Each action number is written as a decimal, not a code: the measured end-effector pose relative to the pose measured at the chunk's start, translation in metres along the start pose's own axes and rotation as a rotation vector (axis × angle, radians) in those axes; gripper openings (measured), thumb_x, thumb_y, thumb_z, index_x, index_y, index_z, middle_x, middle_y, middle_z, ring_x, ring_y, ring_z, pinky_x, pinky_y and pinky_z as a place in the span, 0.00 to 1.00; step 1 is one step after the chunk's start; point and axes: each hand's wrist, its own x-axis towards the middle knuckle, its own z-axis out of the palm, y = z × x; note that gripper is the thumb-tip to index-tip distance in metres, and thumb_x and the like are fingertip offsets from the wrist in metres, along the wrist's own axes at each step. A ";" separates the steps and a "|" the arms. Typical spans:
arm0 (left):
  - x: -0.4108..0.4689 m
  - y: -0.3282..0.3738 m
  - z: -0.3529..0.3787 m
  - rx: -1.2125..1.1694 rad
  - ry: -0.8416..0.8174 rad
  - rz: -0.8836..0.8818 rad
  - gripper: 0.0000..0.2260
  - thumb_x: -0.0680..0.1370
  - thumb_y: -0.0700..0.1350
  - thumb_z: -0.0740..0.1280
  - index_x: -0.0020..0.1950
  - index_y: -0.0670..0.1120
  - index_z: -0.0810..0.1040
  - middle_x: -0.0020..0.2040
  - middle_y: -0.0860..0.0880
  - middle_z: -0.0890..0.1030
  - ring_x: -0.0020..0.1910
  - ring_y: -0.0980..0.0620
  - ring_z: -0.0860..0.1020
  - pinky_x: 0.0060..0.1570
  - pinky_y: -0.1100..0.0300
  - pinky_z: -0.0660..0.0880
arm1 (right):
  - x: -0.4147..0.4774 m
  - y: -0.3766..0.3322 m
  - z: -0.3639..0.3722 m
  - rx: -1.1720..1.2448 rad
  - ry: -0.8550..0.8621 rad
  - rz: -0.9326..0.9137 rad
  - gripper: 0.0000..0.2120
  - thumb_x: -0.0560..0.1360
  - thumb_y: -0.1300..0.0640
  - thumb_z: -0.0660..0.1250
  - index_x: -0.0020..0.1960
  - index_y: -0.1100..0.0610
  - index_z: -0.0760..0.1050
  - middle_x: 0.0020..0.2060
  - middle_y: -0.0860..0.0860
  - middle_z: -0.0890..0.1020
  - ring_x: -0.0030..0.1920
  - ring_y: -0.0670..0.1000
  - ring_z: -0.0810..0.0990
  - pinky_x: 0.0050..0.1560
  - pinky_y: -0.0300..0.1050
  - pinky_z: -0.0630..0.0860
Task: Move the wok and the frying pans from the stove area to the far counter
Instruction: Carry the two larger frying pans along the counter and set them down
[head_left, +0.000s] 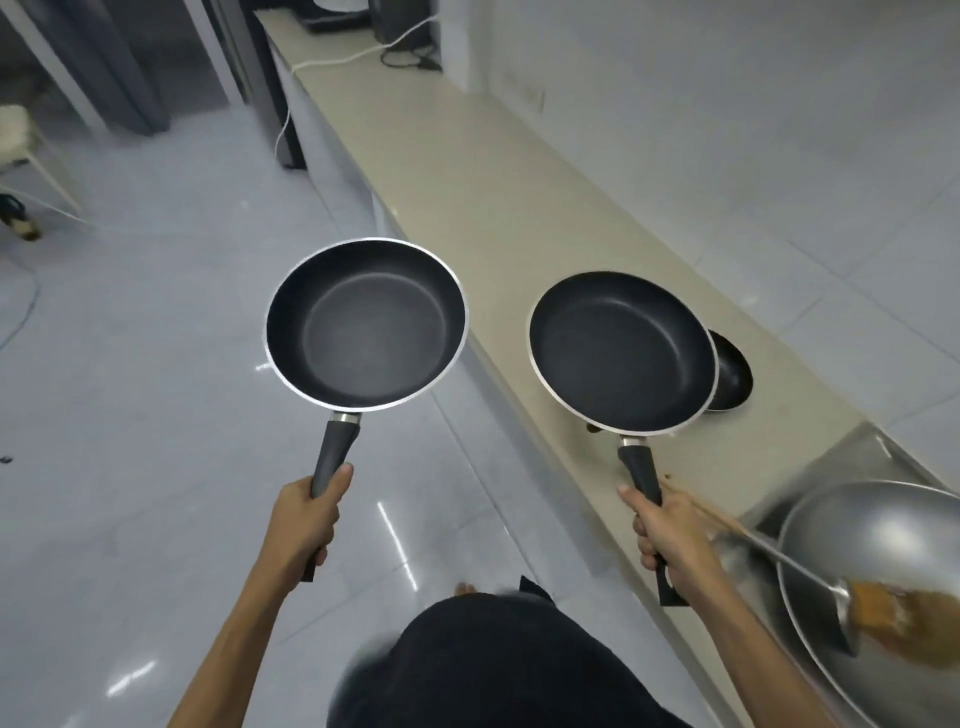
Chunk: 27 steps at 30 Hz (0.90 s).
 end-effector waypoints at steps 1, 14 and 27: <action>0.019 0.012 -0.003 0.006 0.001 0.002 0.21 0.78 0.60 0.69 0.39 0.44 0.69 0.25 0.51 0.67 0.20 0.53 0.63 0.21 0.61 0.64 | 0.010 -0.012 0.011 0.014 0.012 0.004 0.09 0.81 0.55 0.69 0.46 0.58 0.72 0.22 0.48 0.67 0.20 0.46 0.63 0.21 0.38 0.61; 0.331 0.156 -0.059 0.139 -0.148 0.042 0.21 0.79 0.60 0.67 0.40 0.44 0.68 0.25 0.50 0.67 0.20 0.54 0.62 0.22 0.61 0.64 | 0.152 -0.139 0.169 0.201 0.192 0.099 0.11 0.80 0.54 0.71 0.45 0.57 0.71 0.22 0.47 0.67 0.19 0.46 0.63 0.20 0.38 0.62; 0.583 0.321 -0.042 0.351 -0.429 0.204 0.23 0.79 0.63 0.66 0.39 0.45 0.67 0.24 0.52 0.66 0.19 0.55 0.62 0.20 0.62 0.63 | 0.261 -0.242 0.310 0.473 0.505 0.207 0.12 0.80 0.54 0.71 0.44 0.57 0.70 0.22 0.47 0.67 0.20 0.46 0.62 0.20 0.40 0.63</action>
